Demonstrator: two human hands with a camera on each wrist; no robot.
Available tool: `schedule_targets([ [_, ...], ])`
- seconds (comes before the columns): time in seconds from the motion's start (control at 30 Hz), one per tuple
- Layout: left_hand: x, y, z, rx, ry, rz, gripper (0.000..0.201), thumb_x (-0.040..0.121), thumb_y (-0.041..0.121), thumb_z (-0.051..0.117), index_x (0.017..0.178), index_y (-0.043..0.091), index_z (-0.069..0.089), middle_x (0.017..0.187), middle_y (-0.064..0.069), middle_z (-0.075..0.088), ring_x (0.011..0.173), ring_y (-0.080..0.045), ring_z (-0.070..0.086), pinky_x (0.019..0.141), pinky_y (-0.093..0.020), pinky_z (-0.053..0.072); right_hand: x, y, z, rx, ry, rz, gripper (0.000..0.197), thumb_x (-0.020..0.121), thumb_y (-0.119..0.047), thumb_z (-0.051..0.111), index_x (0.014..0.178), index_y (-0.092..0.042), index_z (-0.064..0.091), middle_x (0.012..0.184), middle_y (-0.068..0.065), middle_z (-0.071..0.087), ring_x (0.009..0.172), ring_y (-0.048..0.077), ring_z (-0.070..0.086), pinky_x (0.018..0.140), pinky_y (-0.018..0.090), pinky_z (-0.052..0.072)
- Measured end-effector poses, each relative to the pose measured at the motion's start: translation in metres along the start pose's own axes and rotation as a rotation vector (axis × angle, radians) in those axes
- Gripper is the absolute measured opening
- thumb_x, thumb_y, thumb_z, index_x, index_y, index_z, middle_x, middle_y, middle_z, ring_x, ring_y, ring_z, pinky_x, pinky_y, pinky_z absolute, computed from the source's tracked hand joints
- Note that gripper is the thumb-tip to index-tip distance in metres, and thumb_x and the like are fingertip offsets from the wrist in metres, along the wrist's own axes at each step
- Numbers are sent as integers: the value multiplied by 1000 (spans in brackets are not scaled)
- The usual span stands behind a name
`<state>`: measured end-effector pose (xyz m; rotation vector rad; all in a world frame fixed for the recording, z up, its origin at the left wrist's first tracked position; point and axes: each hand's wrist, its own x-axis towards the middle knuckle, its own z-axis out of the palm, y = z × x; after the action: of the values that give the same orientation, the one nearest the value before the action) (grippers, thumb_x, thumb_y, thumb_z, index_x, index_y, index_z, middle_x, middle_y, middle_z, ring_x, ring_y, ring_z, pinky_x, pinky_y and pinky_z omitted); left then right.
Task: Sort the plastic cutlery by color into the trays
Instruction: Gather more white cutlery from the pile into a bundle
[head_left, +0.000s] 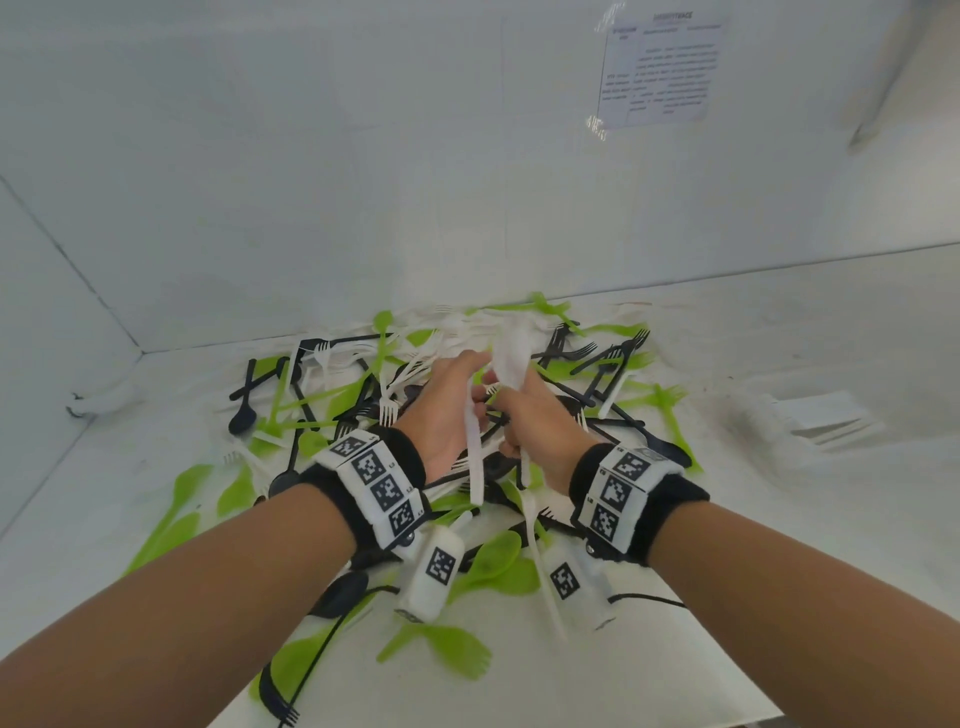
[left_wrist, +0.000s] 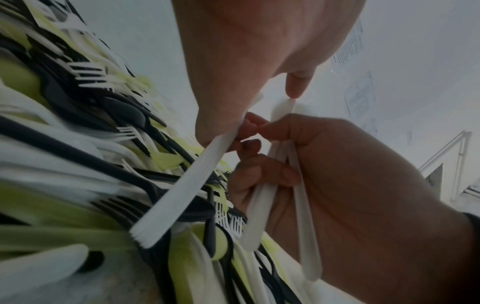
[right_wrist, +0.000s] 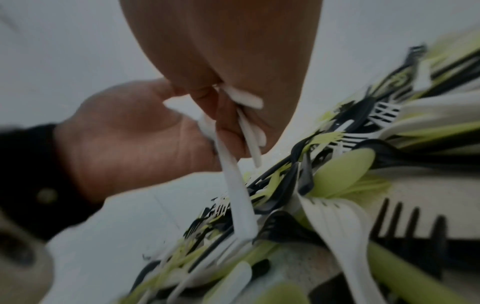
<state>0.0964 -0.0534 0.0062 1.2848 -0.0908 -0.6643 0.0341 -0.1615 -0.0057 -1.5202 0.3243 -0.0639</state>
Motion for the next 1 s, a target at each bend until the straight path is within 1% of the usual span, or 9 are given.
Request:
schedule_targets([
  [0.1,-1,-2,6,12,-42,-17,80,80,49,74,143,11,42,113,-15,54,98,-31,61,79,-49,49,-1,1,9,-48,-21,-2,35,99,-18,43,133,-26,36,98,6,57,69,14,51,48,24,38],
  [0.17,-1,-4,5,85,13,10,66,83,45,74,136,16,45,123,-20,57,112,-33,64,91,-54,54,1,1,12,-71,-4,30,44,97,-20,44,138,-27,29,102,7,57,72,17,52,50,26,39],
  [0.3,2,-7,-4,143,35,75,32,100,24,57,129,15,46,113,-15,57,87,-22,62,68,-35,54,2,1,13,-67,-67,70,38,96,-18,45,132,-25,33,98,6,45,67,15,38,56,30,31],
  [0.43,3,-6,-9,152,68,112,33,96,7,45,128,14,52,124,-20,62,102,-28,64,79,-41,56,-2,1,15,-67,-99,9,35,103,-32,39,137,-31,30,92,-3,50,57,6,49,49,23,39],
  [0.57,6,-4,-7,187,105,136,41,86,4,48,126,13,55,124,-24,61,115,-37,63,94,-53,55,-4,-2,17,-49,-172,-76,34,109,-34,24,142,-33,33,77,-10,42,41,-2,41,45,20,32],
  [0.67,11,-1,-9,161,140,142,41,85,-3,45,123,8,55,115,-24,61,105,-38,63,91,-53,56,0,-2,14,-113,-156,-127,30,110,-31,31,134,-31,48,87,-22,59,62,-12,57,62,11,45],
  [0.8,10,3,-8,115,189,179,34,88,3,41,119,10,53,108,-15,56,93,-29,55,80,-44,50,10,5,6,-244,-36,-97,23,105,-35,42,113,-25,61,114,-4,67,108,12,61,101,44,48],
  [0.9,10,-2,-6,92,192,185,26,85,13,45,109,16,53,116,-16,57,99,-29,57,89,-45,49,12,5,6,-267,-41,-124,26,105,-27,42,123,-28,60,113,-11,67,107,8,61,97,38,47],
  [1.0,11,-8,0,83,189,168,22,94,26,50,113,17,48,116,-15,56,108,-29,60,87,-44,52,13,6,17,-320,-51,-160,52,102,-27,38,153,-40,36,127,-5,66,113,12,64,98,38,52],
])
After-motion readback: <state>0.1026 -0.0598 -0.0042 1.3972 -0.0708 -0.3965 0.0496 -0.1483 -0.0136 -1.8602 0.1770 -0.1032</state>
